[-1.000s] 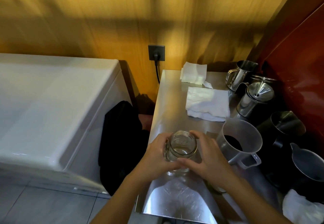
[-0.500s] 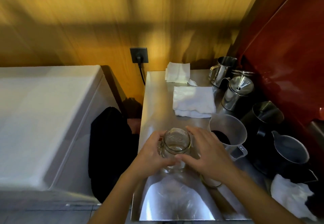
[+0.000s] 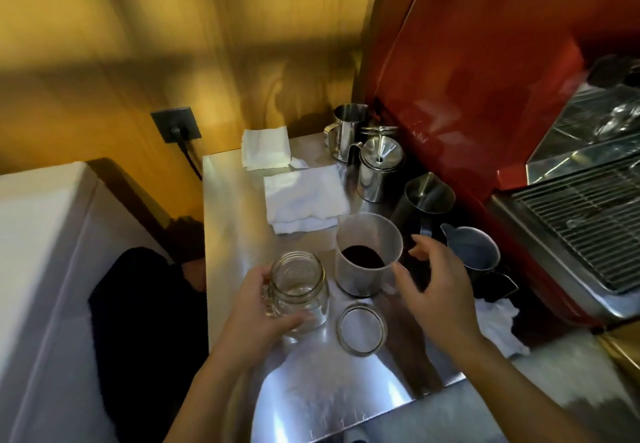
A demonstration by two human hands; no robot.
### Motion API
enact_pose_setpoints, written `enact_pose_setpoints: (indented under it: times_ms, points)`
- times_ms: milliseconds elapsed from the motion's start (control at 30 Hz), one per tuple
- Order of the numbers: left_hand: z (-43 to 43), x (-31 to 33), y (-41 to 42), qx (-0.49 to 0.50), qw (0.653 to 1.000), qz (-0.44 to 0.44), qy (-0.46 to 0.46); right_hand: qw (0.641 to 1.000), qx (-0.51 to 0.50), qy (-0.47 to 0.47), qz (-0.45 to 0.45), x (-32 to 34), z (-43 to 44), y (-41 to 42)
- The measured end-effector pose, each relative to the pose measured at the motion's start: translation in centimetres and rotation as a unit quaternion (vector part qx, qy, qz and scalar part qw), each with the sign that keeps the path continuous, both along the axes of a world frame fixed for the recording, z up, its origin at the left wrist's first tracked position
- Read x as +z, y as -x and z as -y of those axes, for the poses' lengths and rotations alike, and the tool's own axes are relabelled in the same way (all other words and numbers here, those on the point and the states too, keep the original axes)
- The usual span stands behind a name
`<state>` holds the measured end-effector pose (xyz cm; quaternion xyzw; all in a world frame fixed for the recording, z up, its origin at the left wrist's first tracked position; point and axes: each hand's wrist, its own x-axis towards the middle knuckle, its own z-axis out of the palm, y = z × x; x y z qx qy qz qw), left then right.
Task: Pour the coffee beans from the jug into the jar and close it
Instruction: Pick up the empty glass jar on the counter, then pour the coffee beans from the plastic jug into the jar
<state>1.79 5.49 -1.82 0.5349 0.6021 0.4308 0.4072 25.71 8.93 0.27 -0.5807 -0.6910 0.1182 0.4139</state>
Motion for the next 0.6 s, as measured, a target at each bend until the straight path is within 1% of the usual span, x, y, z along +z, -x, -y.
enact_pose_setpoints:
  times_ms: [67,200,267,300,367,500,600]
  points:
    - [0.2,0.2,-0.2,0.002,1.000,0.008,-0.004,0.999,-0.008,0.036,-0.003,-0.6,0.0,-0.3]
    - [0.2,-0.2,0.3,0.005,0.999,-0.036,-0.026,0.992,0.018,0.124,0.002,-2.2,-0.3,-0.5]
    - [0.2,-0.5,0.8,0.003,0.997,-0.065,-0.034,0.986,0.028,0.160,-0.028,-2.9,-0.7,-0.6]
    - [0.1,-0.7,1.0,0.006,0.996,-0.076,-0.035,0.982,0.033,0.175,-0.056,-3.2,-0.9,-0.6]
    - [0.2,-1.0,1.2,0.011,0.996,-0.079,-0.032,0.969,0.038,0.197,-0.141,-3.7,-1.2,-0.6]
    - [0.5,-1.3,1.2,0.019,0.998,-0.057,-0.024,0.924,0.046,0.193,-0.328,-3.4,-1.5,0.8]
    - [0.6,-1.3,1.1,0.017,0.999,-0.038,-0.028,0.901,0.056,0.176,-0.392,-2.6,-1.9,1.9]
